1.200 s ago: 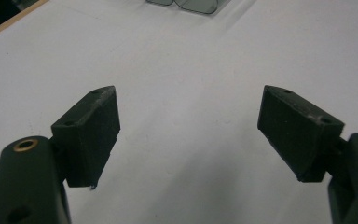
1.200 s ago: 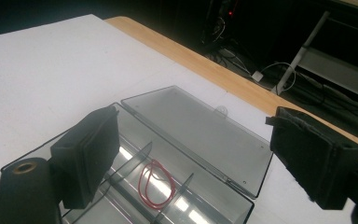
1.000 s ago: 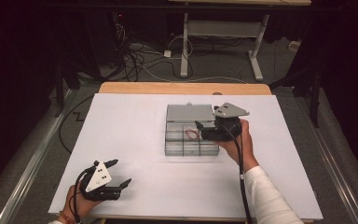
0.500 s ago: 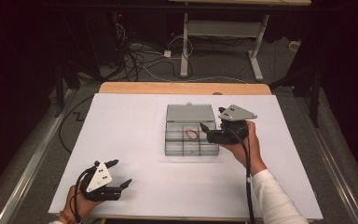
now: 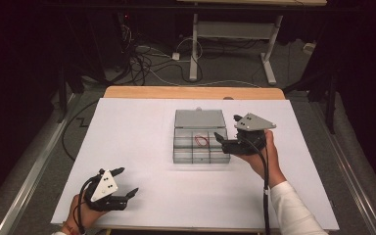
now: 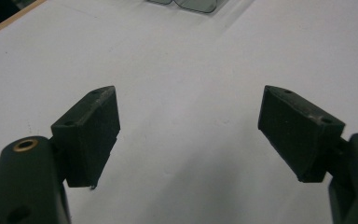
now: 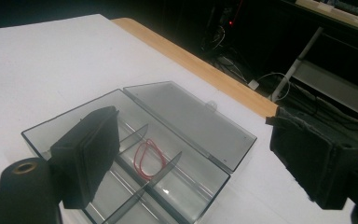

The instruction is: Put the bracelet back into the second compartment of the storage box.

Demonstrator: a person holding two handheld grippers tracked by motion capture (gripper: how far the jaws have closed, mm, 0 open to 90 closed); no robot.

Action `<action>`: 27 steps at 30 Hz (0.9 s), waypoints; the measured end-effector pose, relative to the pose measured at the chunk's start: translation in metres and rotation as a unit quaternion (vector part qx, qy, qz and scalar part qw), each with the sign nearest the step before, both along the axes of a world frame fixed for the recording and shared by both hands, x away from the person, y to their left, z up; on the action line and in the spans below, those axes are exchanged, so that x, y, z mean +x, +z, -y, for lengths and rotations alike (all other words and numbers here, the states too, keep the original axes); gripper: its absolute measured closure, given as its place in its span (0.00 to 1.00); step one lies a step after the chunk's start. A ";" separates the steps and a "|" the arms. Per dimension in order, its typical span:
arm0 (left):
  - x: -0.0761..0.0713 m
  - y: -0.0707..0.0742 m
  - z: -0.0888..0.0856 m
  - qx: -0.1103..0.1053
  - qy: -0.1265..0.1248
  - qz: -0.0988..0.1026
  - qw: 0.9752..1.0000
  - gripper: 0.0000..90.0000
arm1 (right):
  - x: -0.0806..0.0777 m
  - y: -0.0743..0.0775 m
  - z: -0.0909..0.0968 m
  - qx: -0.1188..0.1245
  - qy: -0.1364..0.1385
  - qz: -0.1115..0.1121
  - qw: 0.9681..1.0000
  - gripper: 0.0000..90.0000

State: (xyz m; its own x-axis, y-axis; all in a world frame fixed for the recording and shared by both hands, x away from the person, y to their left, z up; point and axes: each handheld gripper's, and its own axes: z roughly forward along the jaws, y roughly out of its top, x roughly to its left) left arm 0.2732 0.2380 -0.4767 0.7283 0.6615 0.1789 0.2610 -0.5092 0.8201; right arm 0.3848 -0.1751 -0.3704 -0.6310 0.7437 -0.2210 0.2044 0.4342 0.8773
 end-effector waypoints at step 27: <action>-0.001 -0.001 0.002 0.002 -0.001 -0.001 1.000 0.22 | -0.021 -0.013 0.021 -0.016 0.013 0.008 1.000 0.18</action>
State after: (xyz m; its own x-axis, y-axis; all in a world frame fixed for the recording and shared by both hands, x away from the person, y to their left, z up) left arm 0.2723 0.2361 -0.4774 0.7305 0.6586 0.1804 0.2606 -0.5131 0.8178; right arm 0.3638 -0.1961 -0.3838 -0.6458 0.7199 -0.2545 0.1791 0.4668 0.8661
